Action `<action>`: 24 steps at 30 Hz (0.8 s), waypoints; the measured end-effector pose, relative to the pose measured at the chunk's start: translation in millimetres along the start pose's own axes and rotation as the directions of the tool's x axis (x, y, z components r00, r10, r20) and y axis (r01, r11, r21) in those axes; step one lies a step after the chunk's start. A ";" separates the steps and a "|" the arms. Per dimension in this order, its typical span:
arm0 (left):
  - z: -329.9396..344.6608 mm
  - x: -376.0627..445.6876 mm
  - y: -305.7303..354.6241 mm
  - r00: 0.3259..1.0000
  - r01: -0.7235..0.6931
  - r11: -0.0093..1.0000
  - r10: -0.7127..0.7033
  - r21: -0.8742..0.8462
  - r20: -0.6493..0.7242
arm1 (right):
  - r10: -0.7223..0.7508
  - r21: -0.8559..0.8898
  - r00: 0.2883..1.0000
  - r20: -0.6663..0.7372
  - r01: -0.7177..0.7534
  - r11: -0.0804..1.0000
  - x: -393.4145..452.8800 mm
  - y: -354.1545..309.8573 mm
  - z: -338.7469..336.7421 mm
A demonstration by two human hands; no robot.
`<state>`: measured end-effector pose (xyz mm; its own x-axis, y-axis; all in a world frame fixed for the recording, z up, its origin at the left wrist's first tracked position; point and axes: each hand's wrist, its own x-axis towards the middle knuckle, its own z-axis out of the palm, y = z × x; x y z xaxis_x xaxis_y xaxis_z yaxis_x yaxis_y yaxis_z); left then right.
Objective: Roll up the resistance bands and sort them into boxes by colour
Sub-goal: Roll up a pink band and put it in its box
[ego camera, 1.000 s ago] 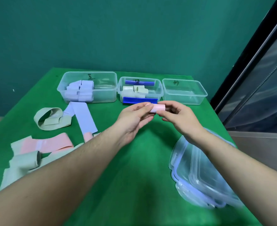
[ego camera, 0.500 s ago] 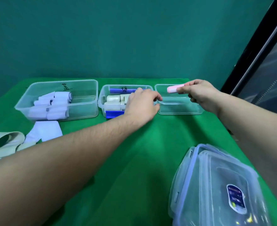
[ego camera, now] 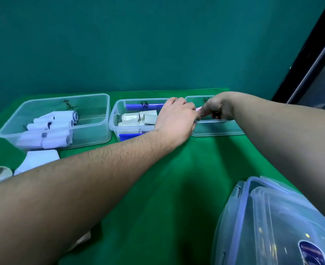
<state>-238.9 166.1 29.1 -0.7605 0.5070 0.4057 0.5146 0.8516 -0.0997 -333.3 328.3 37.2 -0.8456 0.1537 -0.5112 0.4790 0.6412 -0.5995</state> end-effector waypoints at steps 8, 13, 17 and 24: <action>0.8 2.3 -1.5 1.000 0.004 0.999 -0.004 -0.047 -0.019 | 0.017 -0.155 0.999 -0.043 -0.024 0.988 9.3 2.8 5.7; 2.3 3.1 -2.3 1.000 -0.008 0.999 0.007 -0.041 -0.016 | -0.042 -0.136 0.999 -0.014 0.040 0.990 8.4 -1.2 9.9; 2.8 3.5 -3.7 1.000 -0.012 0.998 0.011 -0.056 -0.026 | -0.035 -0.173 0.999 -0.018 0.031 0.984 4.6 -3.8 13.2; 3.8 2.6 -3.7 1.000 0.006 0.999 -0.007 -0.054 -0.023 | -0.032 -0.122 0.999 -0.031 0.028 0.992 6.2 -1.4 13.6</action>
<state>-244.3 164.7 27.1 -0.7546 0.4980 0.4274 0.5309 0.8460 -0.0485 -336.0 318.1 26.5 -0.8676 0.1560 -0.4721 0.4223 0.7323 -0.5342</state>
